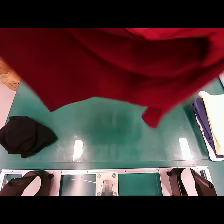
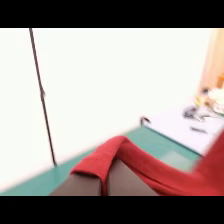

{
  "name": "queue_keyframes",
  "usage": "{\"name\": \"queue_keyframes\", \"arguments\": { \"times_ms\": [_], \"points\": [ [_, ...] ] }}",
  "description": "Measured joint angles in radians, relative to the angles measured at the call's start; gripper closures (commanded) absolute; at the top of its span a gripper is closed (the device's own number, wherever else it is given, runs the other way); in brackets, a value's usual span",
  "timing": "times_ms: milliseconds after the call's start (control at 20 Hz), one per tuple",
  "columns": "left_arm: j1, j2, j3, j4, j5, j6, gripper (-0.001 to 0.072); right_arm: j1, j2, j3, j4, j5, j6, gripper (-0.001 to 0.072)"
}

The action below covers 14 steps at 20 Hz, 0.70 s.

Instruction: Fold the shirts.

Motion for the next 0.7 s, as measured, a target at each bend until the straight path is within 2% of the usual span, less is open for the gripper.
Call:
{"name": "queue_keyframes", "arguments": {
  "times_ms": [150,350,500,700],
  "points": [
    [0.0,0.002,0.018,0.077,0.0,-0.037,0.0688,0.0,0.021,0.049,-0.09,-0.049,0.018,0.0698],
    [0.0,-0.012,-0.113,0.133,-0.008,-0.061,0.0688,0.0,-0.003,-0.011,-0.138,0.0,0.055,0.0698],
    [0.0,-0.071,-0.263,0.131,-0.026,-0.06,0.0688,0.012,-0.04,-0.189,-0.128,0.046,0.06,0.0698],
    [-0.002,-0.218,-0.491,0.055,-0.017,0.003,0.0688,0.109,-0.14,-0.508,-0.118,0.027,-0.011,0.0697]
  ]
}}
